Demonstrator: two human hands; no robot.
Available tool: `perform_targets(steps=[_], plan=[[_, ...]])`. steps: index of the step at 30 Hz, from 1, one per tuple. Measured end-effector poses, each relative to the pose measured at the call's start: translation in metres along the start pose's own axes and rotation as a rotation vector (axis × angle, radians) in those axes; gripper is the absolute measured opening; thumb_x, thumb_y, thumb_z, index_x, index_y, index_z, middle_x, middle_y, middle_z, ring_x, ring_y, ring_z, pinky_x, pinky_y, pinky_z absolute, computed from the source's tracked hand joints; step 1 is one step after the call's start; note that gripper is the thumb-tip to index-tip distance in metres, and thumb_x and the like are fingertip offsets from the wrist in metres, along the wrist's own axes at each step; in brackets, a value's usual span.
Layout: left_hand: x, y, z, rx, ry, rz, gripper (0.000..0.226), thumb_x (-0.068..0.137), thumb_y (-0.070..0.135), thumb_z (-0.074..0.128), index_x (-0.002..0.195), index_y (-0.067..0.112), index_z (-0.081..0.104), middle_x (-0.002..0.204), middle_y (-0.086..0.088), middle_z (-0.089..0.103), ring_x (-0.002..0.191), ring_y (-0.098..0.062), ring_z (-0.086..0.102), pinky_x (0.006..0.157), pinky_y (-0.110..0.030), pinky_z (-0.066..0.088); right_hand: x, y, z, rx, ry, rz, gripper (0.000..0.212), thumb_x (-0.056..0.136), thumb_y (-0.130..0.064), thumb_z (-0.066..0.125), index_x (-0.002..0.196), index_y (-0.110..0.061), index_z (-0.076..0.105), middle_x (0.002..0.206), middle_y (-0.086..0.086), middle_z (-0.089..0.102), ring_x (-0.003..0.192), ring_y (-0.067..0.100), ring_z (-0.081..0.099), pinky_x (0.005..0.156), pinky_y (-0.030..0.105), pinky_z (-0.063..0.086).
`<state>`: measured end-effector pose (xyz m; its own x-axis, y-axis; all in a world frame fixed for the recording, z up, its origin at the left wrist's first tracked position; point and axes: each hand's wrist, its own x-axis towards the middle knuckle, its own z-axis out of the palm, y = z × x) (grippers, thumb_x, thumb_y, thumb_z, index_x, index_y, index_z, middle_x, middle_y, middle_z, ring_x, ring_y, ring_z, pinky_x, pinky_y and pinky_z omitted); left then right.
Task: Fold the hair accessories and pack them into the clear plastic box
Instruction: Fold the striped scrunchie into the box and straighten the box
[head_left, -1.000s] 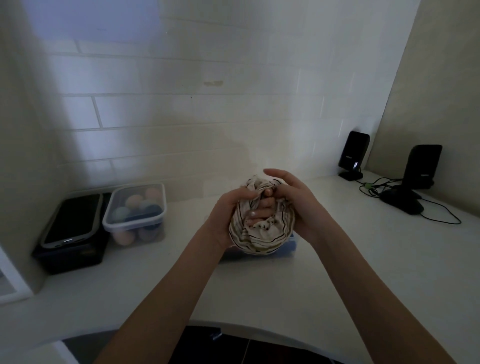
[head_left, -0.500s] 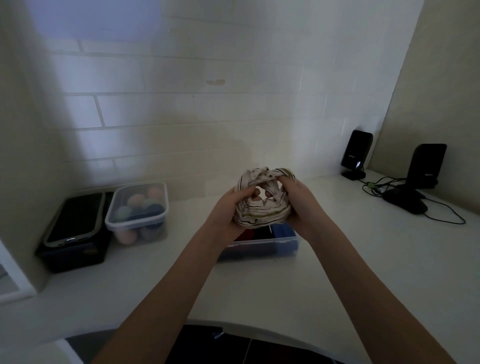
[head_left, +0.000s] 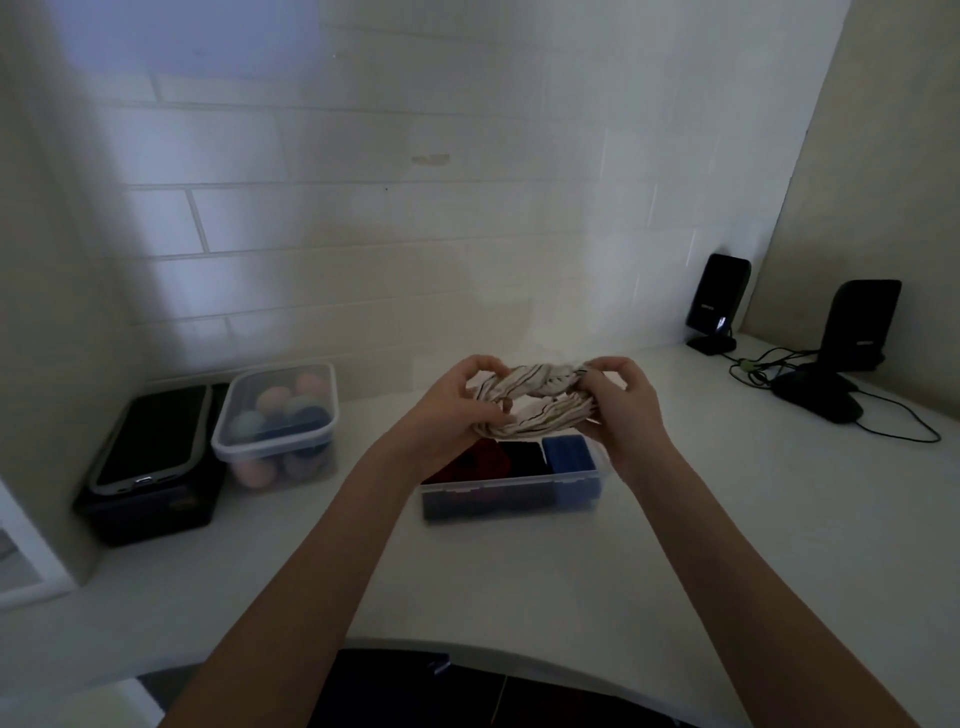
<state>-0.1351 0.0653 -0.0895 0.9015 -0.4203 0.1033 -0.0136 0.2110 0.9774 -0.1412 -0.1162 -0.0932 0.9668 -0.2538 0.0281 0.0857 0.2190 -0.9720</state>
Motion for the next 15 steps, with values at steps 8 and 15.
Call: perform_targets(steps=[8,15], plan=[[-0.003,0.013,0.006,0.68,0.044,0.035,0.036,0.072,-0.004,0.068,0.089,0.027,0.072,0.106,0.001,0.066,0.088,-0.011,0.066,0.073,-0.022,0.056,-0.001,-0.012,-0.013,-0.706,-0.17,-0.384,0.035,0.071,0.014,0.041,0.065,-0.016,0.056,0.07,0.0,0.057,0.059,0.014,0.051,0.047,0.018,0.037],[-0.003,0.005,0.003,1.066,-0.024,0.02,0.043,0.073,0.011,0.072,0.113,0.024,0.064,0.12,0.0,0.049,0.106,-0.012,0.048,0.088,-0.02,0.038,0.0,-0.004,-0.019,-1.264,-0.327,-0.423,0.028,0.08,-0.009,0.058,0.081,-0.033,0.072,0.098,-0.006,0.059,0.102,0.02,0.051,0.087,0.026,0.039]])
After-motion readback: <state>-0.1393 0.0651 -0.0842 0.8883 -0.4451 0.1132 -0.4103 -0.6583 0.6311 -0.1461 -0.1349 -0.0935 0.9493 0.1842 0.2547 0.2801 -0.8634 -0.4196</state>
